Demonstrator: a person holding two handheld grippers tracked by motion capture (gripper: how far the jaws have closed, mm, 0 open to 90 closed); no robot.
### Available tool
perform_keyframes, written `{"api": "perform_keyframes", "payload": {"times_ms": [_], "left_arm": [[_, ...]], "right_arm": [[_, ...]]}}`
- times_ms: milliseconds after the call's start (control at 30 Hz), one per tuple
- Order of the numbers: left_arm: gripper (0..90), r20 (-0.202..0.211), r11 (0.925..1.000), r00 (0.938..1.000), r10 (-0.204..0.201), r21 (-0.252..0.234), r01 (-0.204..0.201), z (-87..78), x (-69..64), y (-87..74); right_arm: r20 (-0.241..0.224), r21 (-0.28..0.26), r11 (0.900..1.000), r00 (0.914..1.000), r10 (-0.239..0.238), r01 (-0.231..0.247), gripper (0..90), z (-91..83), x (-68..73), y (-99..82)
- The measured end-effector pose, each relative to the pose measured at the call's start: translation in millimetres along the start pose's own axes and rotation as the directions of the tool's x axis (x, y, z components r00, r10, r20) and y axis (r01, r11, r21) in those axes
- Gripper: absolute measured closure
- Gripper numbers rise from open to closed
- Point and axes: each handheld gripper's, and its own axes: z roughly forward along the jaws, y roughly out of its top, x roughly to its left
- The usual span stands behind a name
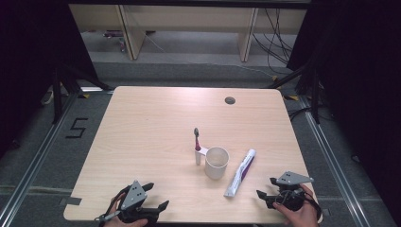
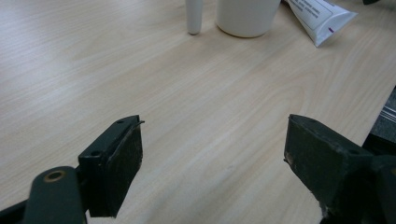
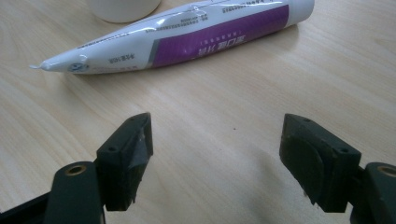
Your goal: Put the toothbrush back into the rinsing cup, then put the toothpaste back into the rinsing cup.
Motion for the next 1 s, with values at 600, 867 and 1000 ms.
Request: {"api": "perform_keyframes", "payload": {"times_ms": [600,867,1000], "left_arm": [[18.9,0.000,0.9974,0.9987,0.051,0.051,-0.051,1.7,-7.1,-7.8],[19.2,-0.010,0.9985,0.9991,0.042,0.035,-0.042,-1.3,-8.4,-8.0],[19.3,-0.009,0.9978,0.9988,0.047,0.047,-0.047,-0.6,-8.3,-8.6]], "right_arm": [[0.004,-0.067,0.9977,0.9999,-0.010,0.010,42.0,-2.6,-11.6,17.9],[0.041,-0.092,0.9957,0.9991,-0.010,0.013,70.3,-1.9,-20.4,39.4],[0.050,-0.085,0.9955,0.9980,-0.039,0.043,78.3,5.0,-26.7,47.7]]}}
